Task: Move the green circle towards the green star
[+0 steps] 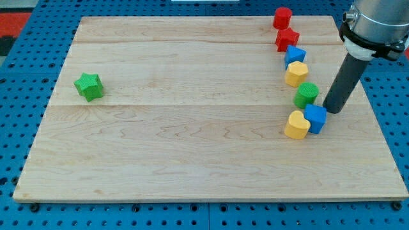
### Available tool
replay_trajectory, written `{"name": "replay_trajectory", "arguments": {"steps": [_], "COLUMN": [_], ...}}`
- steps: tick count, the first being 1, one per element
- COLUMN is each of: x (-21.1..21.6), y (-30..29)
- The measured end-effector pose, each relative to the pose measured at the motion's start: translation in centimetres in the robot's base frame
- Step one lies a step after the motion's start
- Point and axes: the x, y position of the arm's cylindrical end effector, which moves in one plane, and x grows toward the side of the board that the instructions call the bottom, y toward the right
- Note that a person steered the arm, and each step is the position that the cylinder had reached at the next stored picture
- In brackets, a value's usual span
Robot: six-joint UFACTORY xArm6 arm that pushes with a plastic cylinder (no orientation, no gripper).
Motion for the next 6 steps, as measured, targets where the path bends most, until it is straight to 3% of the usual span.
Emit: {"name": "replay_trajectory", "arguments": {"steps": [1,2,4,5,6], "x": [-2.8,-1.5,0.4,0.4,-1.1], "y": [0.4,-9.8,-16.7,-28.0,-34.3]}}
